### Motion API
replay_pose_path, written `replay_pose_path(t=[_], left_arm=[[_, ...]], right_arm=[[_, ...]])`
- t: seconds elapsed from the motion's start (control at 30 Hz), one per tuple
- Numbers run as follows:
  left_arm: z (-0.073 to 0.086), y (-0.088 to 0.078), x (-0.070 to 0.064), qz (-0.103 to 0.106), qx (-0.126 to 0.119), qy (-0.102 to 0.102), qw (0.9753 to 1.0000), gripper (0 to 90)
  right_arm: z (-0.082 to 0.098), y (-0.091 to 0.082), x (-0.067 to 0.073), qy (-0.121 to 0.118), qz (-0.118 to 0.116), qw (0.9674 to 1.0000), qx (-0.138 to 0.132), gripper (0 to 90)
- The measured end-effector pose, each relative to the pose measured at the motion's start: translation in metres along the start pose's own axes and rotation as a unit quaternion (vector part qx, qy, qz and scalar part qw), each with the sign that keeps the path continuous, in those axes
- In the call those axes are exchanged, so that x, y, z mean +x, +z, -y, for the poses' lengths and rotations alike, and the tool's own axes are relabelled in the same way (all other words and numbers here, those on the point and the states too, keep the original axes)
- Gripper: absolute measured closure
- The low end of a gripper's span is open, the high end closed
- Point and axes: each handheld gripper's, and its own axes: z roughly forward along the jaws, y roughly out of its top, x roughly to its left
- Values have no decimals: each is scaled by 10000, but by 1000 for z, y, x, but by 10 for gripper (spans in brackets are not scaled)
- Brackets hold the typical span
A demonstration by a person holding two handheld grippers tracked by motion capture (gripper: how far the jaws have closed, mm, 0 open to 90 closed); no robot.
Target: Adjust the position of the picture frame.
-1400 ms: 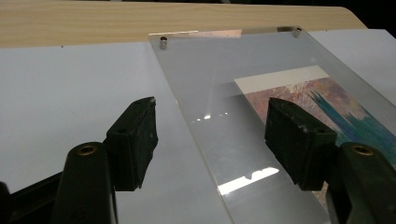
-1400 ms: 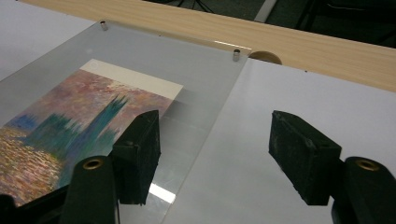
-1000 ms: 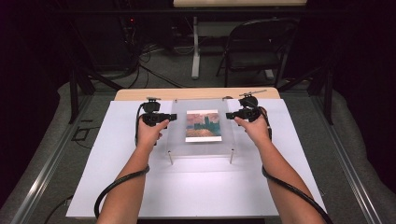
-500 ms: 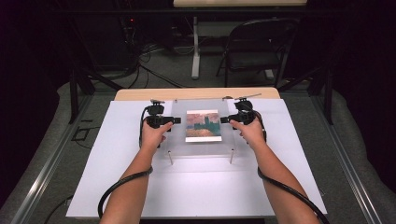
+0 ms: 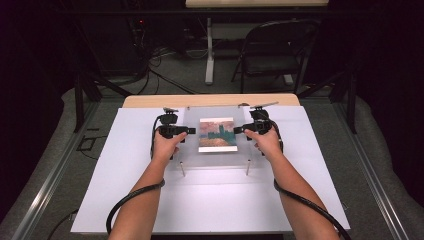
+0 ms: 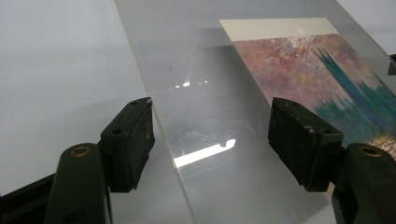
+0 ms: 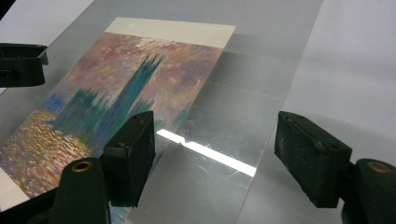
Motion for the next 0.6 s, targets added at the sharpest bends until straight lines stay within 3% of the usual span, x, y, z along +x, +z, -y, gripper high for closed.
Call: replay_pose_path(t=[0.23, 0.47, 0.6], left_arm=[[-5, 4, 2, 14, 49, 43, 10000, 283], [-7, 9, 5, 97, 65, -96, 9999, 260], [-10, 11, 8, 163, 102, -102, 9998, 253]], right_arm=[[-3, 4, -3, 41, -66, 9999, 118, 270], [-8, 8, -4, 42, -24, 9998, 182, 254], [-7, 12, -8, 141, -159, 9997, 131, 252]])
